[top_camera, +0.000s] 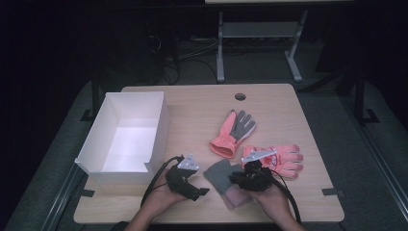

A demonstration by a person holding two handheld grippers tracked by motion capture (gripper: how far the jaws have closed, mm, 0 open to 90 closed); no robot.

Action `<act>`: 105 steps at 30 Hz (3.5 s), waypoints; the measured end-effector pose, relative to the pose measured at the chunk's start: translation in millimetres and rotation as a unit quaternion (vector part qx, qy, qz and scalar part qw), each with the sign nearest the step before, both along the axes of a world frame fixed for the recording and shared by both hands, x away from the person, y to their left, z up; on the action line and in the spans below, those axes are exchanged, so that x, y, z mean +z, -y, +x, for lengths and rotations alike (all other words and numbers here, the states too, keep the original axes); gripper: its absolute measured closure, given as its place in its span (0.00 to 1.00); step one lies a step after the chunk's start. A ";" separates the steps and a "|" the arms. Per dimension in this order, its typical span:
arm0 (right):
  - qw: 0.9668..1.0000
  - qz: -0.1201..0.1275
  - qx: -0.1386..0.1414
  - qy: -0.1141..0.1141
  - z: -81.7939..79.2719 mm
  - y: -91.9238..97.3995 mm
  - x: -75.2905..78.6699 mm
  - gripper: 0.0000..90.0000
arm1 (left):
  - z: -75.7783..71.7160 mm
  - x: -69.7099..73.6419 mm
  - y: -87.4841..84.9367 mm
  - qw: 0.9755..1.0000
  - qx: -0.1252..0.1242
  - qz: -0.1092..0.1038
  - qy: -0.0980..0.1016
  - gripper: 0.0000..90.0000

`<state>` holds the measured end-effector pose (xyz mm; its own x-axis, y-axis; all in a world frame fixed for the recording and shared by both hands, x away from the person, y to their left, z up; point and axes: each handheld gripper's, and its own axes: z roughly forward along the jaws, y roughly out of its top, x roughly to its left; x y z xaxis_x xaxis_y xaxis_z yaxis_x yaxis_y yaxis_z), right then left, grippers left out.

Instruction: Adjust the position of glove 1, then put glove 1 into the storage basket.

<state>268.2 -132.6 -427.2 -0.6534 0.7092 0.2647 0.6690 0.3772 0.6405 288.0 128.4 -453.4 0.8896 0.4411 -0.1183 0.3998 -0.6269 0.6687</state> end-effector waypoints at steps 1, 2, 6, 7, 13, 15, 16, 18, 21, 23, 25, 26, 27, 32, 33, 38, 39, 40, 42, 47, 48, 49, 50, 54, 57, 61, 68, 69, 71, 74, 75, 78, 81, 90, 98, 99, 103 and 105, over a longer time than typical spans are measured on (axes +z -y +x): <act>1.000 0.006 -0.002 0.022 -1.7 7.7 6.7 0.80 | -1.1 1.8 -0.3 1.000 0.002 -0.006 -0.001 0.19; 0.999 0.004 0.000 0.033 -2.3 12.8 10.0 0.85 | -1.7 2.9 -0.6 1.000 0.000 -0.012 -0.001 0.25; 0.998 -0.017 0.019 0.063 -4.6 37.3 17.3 1.00 | -6.0 12.0 -0.9 0.999 -0.012 -0.033 -0.007 0.60; 0.997 -0.024 0.023 0.063 -5.2 43.3 16.9 1.00 | -7.9 13.1 0.9 0.999 -0.018 -0.039 -0.014 0.70; 0.996 -0.050 0.044 0.052 -10.1 67.3 5.1 1.00 | -19.9 12.7 19.8 0.997 -0.067 -0.031 -0.035 1.00; 0.997 -0.058 0.052 0.031 -14.7 70.8 -6.1 1.00 | -25.8 8.8 29.0 0.996 -0.084 -0.017 -0.041 1.00; 0.997 -0.058 0.052 0.031 -14.7 70.8 -6.1 1.00 | -28.2 7.0 33.3 0.995 -0.092 -0.011 -0.044 1.00; 0.996 -0.065 0.055 0.013 -14.3 69.3 -12.4 1.00 | -32.6 4.3 41.6 0.994 -0.104 -0.002 -0.043 1.00; 0.996 -0.069 0.062 0.011 -13.3 66.8 -13.6 1.00 | -37.0 2.5 50.0 0.993 -0.112 0.003 -0.039 1.00; 0.994 -0.076 0.073 0.008 -13.7 63.0 -15.8 1.00 | -38.3 1.9 53.3 0.993 -0.113 0.004 -0.036 1.00; 0.994 -0.079 0.079 0.000 -14.6 59.7 -17.1 1.00 | -37.9 0.6 55.3 0.993 -0.114 0.002 -0.038 1.00; 0.993 -0.085 0.084 -0.001 -15.9 56.1 -17.8 1.00 | -37.4 -1.4 56.8 0.992 -0.117 0.009 -0.039 1.00; 0.993 -0.084 0.089 -0.002 -16.3 55.1 -17.7 1.00 | -37.4 -1.4 56.8 0.992 -0.117 0.009 -0.039 1.00; 0.992 -0.075 0.103 -0.009 -18.6 50.4 -16.7 1.00 | -39.2 -4.6 62.2 0.992 -0.122 0.021 -0.038 1.00; 0.992 -0.075 0.103 -0.009 -18.6 50.4 -16.7 1.00 | -39.1 -4.6 62.4 0.992 -0.122 0.022 -0.039 1.00; 0.989 -0.074 0.124 -0.009 -21.3 43.6 -17.9 1.00 | -38.1 -4.9 60.3 0.992 -0.120 0.019 -0.046 1.00; 0.989 -0.074 0.124 -0.009 -21.3 43.6 -17.9 1.00 | -38.1 -4.9 60.3 0.992 -0.120 0.019 -0.046 1.00; 0.990 -0.077 0.120 -0.005 -20.8 44.0 -17.4 1.00 | -35.7 -3.5 56.6 0.992 -0.115 0.023 -0.052 1.00; 0.991 -0.076 0.111 -0.002 -19.0 48.0 -15.9 1.00 | -34.0 -2.7 53.6 0.992 -0.111 0.028 -0.055 1.00; 0.992 -0.079 0.101 -0.002 -14.0 53.7 -19.7 1.00 | -22.0 5.9 31.2 0.996 -0.069 0.022 -0.052 1.00; 0.992 -0.078 0.101 -0.007 -13.5 52.3 -20.7 1.00 | -16.9 9.3 25.3 0.998 -0.047 0.014 -0.048 1.00; 0.991 -0.079 0.103 -0.006 -12.7 50.8 -21.9 1.00 | -14.7 9.7 23.7 0.998 -0.039 0.010 -0.046 1.00; 0.991 -0.079 0.103 -0.006 -12.7 50.8 -21.9 1.00 | -14.7 9.7 23.7 0.998 -0.039 0.010 -0.046 1.00; 0.990 -0.084 0.109 -0.002 -11.0 44.8 -23.1 1.00 | -5.4 12.3 21.7 0.999 -0.019 0.008 -0.036 1.00; 0.991 -0.083 0.106 0.000 -9.9 44.1 -23.5 1.00 | -1.5 13.5 23.4 0.999 -0.009 0.007 -0.034 1.00; 0.990 -0.082 0.114 -0.003 -9.7 41.9 -26.0 1.00 | 6.2 13.8 28.6 1.000 -0.009 0.008 -0.029 1.00; 0.989 -0.081 0.124 0.000 -12.7 38.0 -25.6 1.00 | 15.0 10.1 36.3 1.000 -0.007 0.007 -0.026 1.00; 0.988 -0.079 0.130 0.002 -13.3 37.3 -25.6 1.00 | 15.7 9.1 36.9 1.000 -0.006 0.008 -0.025 1.00; 0.987 -0.079 0.141 0.009 -15.1 33.5 -25.5 1.00 | 18.2 8.6 36.8 0.999 -0.011 0.014 -0.026 1.00; 0.986 -0.076 0.150 0.009 -17.1 28.2 -24.8 1.00 | 23.5 8.2 38.6 0.999 -0.005 0.012 -0.031 1.00; 0.985 -0.073 0.155 0.010 -18.1 25.9 -24.9 1.00 | 27.7 9.7 39.8 0.999 -0.002 0.011 -0.031 1.00; 0.983 -0.073 0.167 0.014 -19.5 20.1 -25.8 1.00 | 31.8 10.9 40.0 0.999 -0.002 0.014 -0.029 1.00; 0.980 -0.069 0.187 0.018 -22.1 7.3 -25.9 1.00 | 35.5 10.5 39.8 0.999 0.007 0.013 -0.030 1.00; 0.966 -0.065 0.247 0.039 -23.0 -36.0 -28.5 1.00 | 41.8 11.9 33.7 0.999 0.007 0.021 -0.032 1.00; 0.961 -0.059 0.265 0.050 -17.2 -59.2 -30.6 1.00 | 45.7 11.5 36.2 0.999 0.013 0.018 -0.036 1.00; 0.961 -0.060 0.265 0.052 -17.3 -59.7 -30.3 1.00 | 45.6 11.6 36.5 0.999 0.015 0.017 -0.036 1.00; 0.966 -0.045 0.250 0.049 -18.9 -47.9 -24.5 1.00 | 44.0 15.5 34.4 0.999 0.009 0.022 -0.030 1.00; 0.971 -0.034 0.232 0.045 -19.5 -39.2 -19.2 1.00 | 40.7 19.0 33.9 0.999 0.023 0.002 -0.034 0.99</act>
<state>248.7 -93.4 -446.4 -0.9255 0.3460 0.1541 0.3583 0.6680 0.6522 328.7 94.5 -434.4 0.8586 0.4813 -0.1765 0.4726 -0.6096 0.6364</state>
